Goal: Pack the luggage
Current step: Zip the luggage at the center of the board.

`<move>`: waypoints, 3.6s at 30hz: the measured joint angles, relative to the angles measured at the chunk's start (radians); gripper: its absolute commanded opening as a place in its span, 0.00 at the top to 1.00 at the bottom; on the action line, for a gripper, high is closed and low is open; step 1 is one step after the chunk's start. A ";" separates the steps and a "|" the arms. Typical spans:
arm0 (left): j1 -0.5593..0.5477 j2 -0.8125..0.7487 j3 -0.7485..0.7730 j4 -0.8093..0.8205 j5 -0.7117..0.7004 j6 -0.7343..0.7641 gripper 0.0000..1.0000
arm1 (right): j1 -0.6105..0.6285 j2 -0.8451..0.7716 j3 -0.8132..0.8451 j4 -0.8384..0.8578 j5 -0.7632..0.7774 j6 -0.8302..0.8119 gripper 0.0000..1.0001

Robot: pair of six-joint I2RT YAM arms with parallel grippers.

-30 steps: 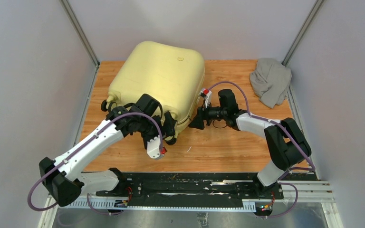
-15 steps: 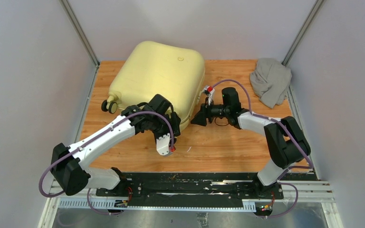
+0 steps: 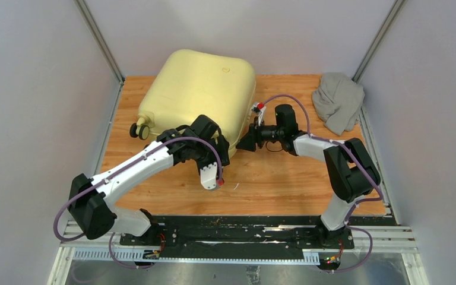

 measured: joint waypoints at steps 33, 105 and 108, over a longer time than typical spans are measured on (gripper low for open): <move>0.000 0.063 0.060 0.136 -0.122 0.001 1.00 | -0.135 0.330 0.157 0.587 -0.275 0.420 0.38; -0.046 0.336 0.445 -0.115 -0.170 -0.191 1.00 | 0.131 -0.099 -0.174 0.332 0.543 0.068 1.00; -0.048 0.354 0.463 -0.114 -0.180 -0.237 1.00 | 0.131 -0.069 -0.174 0.378 0.574 0.126 0.96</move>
